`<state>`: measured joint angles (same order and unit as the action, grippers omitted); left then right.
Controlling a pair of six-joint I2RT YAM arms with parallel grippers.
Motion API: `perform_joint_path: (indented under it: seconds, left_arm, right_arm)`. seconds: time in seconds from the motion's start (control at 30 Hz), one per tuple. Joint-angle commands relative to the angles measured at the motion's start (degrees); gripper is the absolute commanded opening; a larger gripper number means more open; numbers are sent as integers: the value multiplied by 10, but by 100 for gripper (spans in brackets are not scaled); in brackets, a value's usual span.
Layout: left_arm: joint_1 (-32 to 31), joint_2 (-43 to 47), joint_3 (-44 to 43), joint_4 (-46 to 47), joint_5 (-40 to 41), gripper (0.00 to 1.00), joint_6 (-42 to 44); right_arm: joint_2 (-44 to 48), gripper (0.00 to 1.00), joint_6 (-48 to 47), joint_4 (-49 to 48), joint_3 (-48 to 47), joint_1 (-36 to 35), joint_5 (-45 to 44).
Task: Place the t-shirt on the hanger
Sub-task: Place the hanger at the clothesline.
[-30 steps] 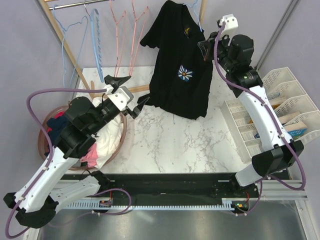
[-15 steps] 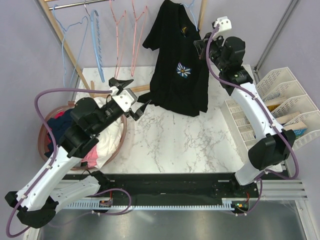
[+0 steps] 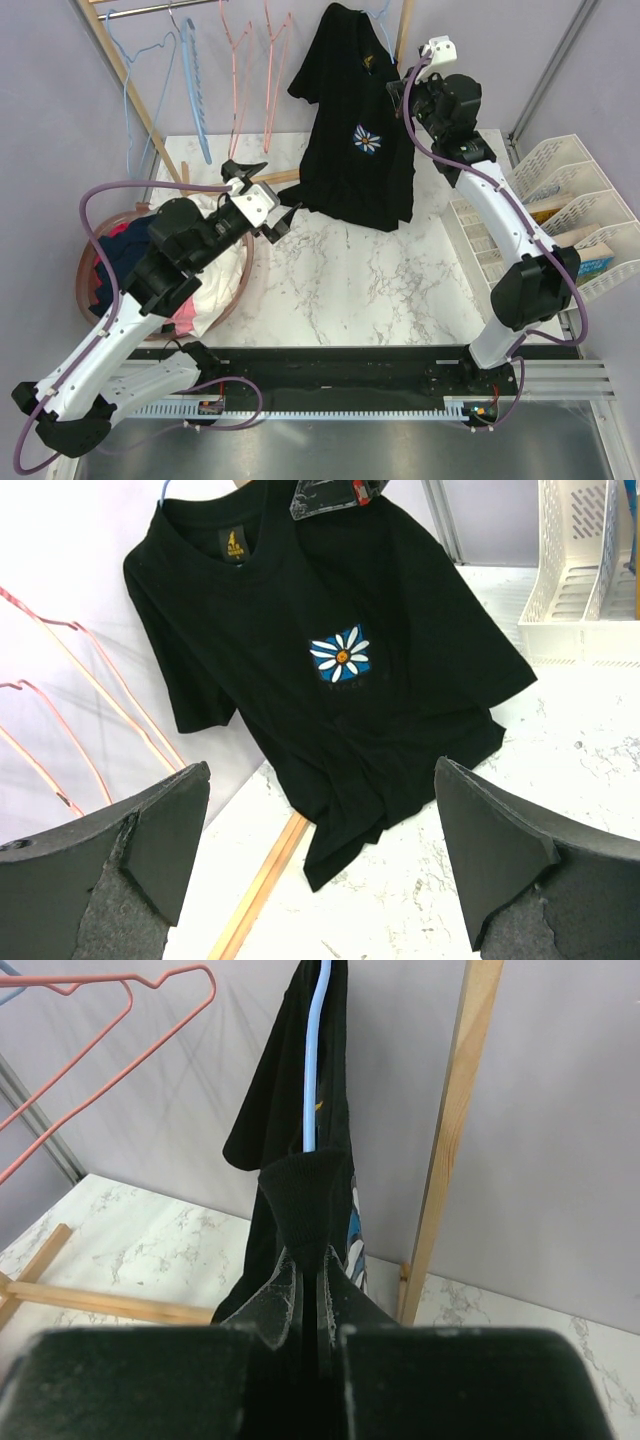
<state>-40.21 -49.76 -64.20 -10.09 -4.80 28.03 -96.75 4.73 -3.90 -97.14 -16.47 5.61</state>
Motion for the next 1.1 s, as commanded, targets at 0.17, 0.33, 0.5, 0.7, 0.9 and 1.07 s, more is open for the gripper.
perform_joint_path:
  seconds: [0.17, 0.33, 0.5, 0.7, 0.9, 1.07]
  left_arm:
    - [5, -1, 4, -2, 15, 99, -3]
    - [8, 12, 14, -19, 17, 99, -26]
    - [11, 26, 18, -45, 23, 99, -63]
    - [14, 32, 25, -71, 30, 99, -116]
    - [16, 34, 29, -85, 25, 99, -143]
    - [18, 26, 25, -90, 20, 99, -149]
  right_arm:
    - [30, 64, -10, -35, 17, 4, 4]
    - [79, 88, -36, 34, 35, 3, 32]
    - [170, 98, -108, 114, 69, 3, 55]
    - [247, 98, -182, 252, 113, 4, 74]
    - [243, 94, -238, 376, 158, -43, 154]
    - [136, 91, -278, 383, 191, -134, 78]
